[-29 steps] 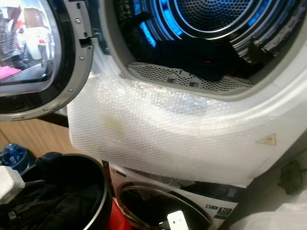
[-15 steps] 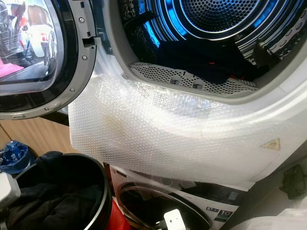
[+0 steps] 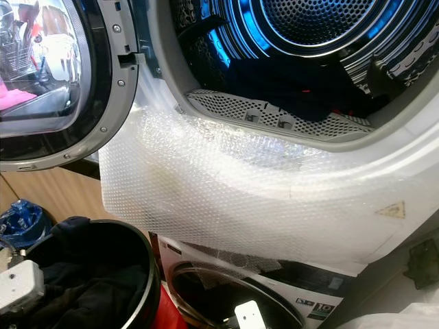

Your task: Clothes washing

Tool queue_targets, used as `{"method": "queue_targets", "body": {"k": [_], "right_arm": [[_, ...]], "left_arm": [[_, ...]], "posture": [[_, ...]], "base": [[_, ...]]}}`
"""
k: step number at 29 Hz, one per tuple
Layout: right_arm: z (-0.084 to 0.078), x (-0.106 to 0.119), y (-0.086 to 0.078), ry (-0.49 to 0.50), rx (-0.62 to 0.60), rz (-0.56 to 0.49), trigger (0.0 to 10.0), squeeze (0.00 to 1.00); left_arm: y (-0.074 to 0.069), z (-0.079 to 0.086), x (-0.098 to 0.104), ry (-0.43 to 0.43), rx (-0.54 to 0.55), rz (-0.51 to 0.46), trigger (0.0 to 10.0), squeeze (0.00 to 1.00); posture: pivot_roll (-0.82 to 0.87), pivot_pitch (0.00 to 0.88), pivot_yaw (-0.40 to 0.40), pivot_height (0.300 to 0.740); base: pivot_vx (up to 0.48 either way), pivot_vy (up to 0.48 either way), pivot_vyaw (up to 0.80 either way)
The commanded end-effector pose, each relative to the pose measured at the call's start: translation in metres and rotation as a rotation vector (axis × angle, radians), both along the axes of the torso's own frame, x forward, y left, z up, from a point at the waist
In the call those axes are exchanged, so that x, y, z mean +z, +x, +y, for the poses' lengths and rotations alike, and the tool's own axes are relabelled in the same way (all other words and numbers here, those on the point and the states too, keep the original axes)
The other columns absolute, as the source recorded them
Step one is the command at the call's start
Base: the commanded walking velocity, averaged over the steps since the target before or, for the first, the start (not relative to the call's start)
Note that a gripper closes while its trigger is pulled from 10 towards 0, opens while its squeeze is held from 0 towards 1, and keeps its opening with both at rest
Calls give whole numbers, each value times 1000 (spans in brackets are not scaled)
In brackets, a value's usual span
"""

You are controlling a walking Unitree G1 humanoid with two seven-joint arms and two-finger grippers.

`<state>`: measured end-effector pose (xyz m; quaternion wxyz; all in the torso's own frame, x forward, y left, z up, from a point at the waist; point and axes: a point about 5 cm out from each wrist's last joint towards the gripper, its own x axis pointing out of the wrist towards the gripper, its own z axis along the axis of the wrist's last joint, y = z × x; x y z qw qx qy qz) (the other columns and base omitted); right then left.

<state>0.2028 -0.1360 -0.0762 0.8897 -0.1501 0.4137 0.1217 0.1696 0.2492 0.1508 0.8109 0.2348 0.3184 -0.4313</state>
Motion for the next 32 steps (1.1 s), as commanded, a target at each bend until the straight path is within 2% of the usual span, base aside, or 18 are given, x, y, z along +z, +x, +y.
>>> {"method": "queue_targets", "body": {"k": [1,2,8,9,12,15,17,23,25,27,28,29,30,32], "right_arm": [[-1,0,-1,-2,-5,6,10000,0],[-1,0,0,-2,-4,5,10000,0],[-3,-1,-1,-3,-16,4,10000,0],[-3,-1,-2,-4,-17,7,10000,0],[-4,-1,-2,-4,-19,7,10000,0],[-3,-2,-3,-3,-20,8,10000,0],[-2,-2,-3,-1,-18,8,10000,0],[-2,-1,-2,-2,-6,4,10000,0],[-5,-1,-2,-10,-1,1,10000,0],[-7,-1,-2,-15,1,1,10000,0],[-7,-1,-2,-16,1,1,10000,0],[-10,-1,-2,-22,3,-1,10000,0],[-10,-1,-2,-22,3,-1,10000,0],[-16,0,-2,-33,2,-2,10000,0]], "left_arm": [[1,-1,-3,-10,-9,6,10000,1000],[1,-1,-12,53,-55,19,10000,0],[6,1,-18,110,-115,30,10000,0],[7,6,-20,151,-113,31,10000,0],[6,11,-23,199,-117,37,10000,0],[14,18,-25,252,-67,-41,10000,0],[21,18,-27,249,-29,-92,10000,0],[28,8,-43,169,9,-130,10000,0],[39,-4,-49,77,53,-202,10000,0],[42,-8,-50,36,69,-220,10000,0],[43,-9,-50,29,73,-223,10000,0],[44,-17,-50,-39,64,-203,10000,0],[44,-17,-50,-39,64,-203,10000,0],[45,-33,-46,-157,6,-171,10000,0]], "posture": [[420,0,-25,740],[411,0,-24,740],[395,0,-16,740],[395,0,-16,740],[396,0,-14,740],[399,0,-14,740],[398,0,-16,740],[388,0,-32,740],[374,0,-47,740],[372,0,-49,740],[372,0,-49,740],[366,0,-54,740],[366,0,-54,740],[347,0,-71,740]], "base": [[0,0,0],[0,0,0],[0,0,0],[0,0,0],[0,0,0],[0,0,0],[0,0,0],[0,0,0],[0,0,0],[0,0,0],[0,0,0],[0,0,0],[0,0,0],[0,0,0]]}}
